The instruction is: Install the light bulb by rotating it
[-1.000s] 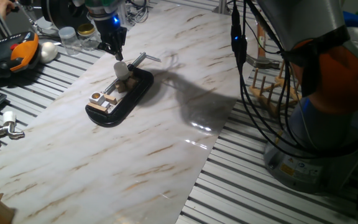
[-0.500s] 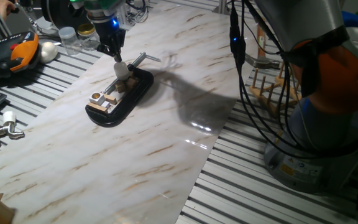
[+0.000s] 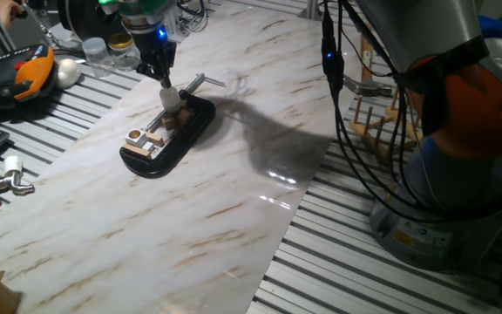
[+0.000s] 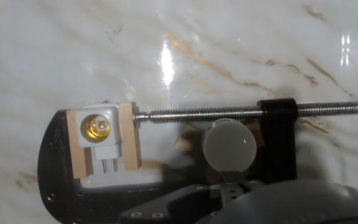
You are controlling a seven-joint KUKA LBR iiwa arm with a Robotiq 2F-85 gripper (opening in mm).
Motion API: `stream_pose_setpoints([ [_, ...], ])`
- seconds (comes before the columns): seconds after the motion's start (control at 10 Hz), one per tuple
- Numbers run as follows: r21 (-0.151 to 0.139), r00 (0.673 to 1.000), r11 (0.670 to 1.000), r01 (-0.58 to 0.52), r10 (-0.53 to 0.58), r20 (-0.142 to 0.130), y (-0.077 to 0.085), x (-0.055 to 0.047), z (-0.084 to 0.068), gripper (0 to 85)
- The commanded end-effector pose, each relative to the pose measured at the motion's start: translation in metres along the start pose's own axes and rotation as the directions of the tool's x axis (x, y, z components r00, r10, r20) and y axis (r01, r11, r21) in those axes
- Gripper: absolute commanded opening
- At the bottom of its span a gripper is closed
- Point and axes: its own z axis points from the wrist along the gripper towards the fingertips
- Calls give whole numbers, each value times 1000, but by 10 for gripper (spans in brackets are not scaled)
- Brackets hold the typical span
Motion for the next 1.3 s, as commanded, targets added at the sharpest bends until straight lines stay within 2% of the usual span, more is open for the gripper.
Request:
stream_pose_setpoints([
  [0.0,11,1000,1000,0,0,-7,0,0,0,0],
  [0.1,-1,1000,1000,-2,2,-12,0,0,0,0],
  [0.4,-5,1000,1000,4,-4,-23,0,0,0,0],
  [0.6,-6,1000,1000,8,-9,-14,0,0,0,0],
  [0.7,-5,1000,1000,13,-13,3,0,0,0,0],
  [0.8,2,999,1000,13,-13,31,0,0,0,340],
  [0.9,14,999,1000,8,-8,45,-1,-1,1,340],
  [1.0,14,999,1000,15,-16,48,0,-1,2,510],
  [1.1,13,998,1000,19,-19,53,0,-1,2,510],
  [1.2,10,998,1000,11,-12,65,0,-1,3,680],
])
